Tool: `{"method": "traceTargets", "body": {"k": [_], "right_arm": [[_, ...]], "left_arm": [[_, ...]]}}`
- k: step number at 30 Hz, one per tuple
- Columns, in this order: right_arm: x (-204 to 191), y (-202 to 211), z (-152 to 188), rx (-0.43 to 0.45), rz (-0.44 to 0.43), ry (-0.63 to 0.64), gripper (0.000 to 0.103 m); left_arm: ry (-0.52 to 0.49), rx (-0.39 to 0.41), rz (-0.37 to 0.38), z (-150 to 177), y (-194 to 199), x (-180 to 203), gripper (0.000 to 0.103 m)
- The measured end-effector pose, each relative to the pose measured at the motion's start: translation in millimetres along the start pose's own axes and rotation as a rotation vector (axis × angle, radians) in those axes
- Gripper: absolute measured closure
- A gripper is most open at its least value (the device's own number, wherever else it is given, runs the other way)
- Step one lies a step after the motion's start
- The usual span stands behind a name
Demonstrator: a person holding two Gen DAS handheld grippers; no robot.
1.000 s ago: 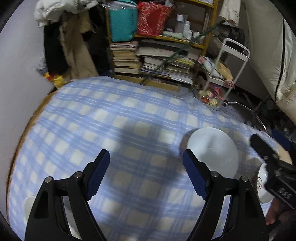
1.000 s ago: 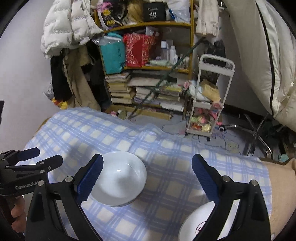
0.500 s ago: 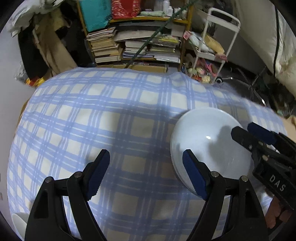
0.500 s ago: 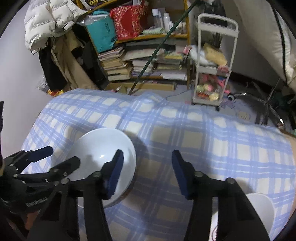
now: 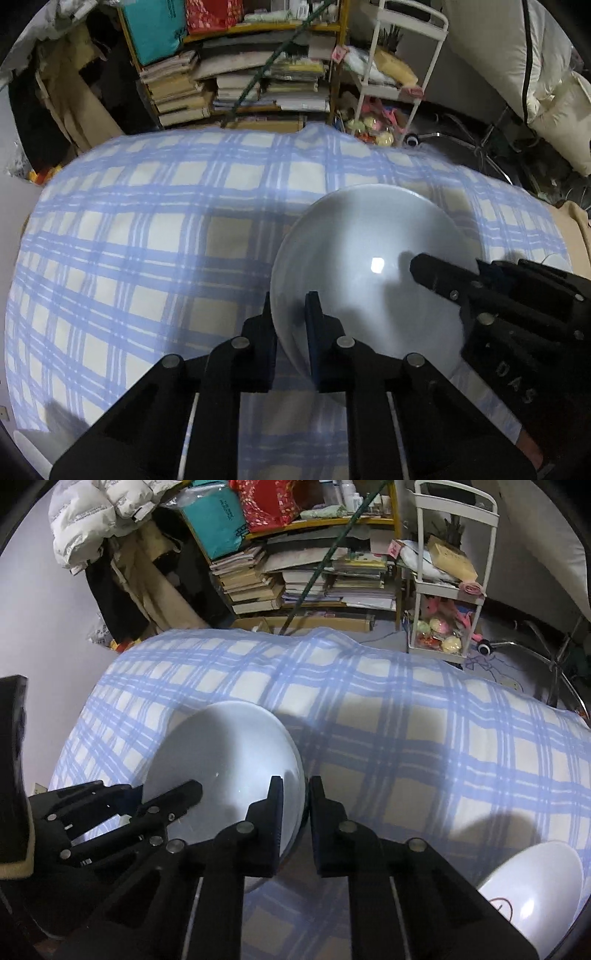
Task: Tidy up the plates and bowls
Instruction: 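Close the left tool on the bowl rim while the right tool grips it, then lift and carry the white bowl toward the other white bowl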
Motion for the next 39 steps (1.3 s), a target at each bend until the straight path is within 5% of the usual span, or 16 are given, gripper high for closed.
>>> {"method": "traceTargets", "body": {"k": [12, 39], "right_arm": [[-24.3, 18.8, 18.5, 0.011, -0.042, 0.031, 0.089], [-188.2, 82.6, 70.0, 0.12, -0.129, 0.301, 0.089]], "left_arm": [[0.035, 0.03, -0.044, 24.7, 38.4, -16.7, 0.089], [0.238, 0.1, -0.116, 147.0, 141.3, -136.1, 0.087]]}}
Point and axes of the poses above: each gripper's, at about its wrist camera, not at the fingertips, and y roughly against the way its jaws point, x to its right, z to its underside, the point moved 2 cm from there along -y, roughly the way its jaws point, and after that the axes turned 13 degrees about -x, right-handed, at the moved point
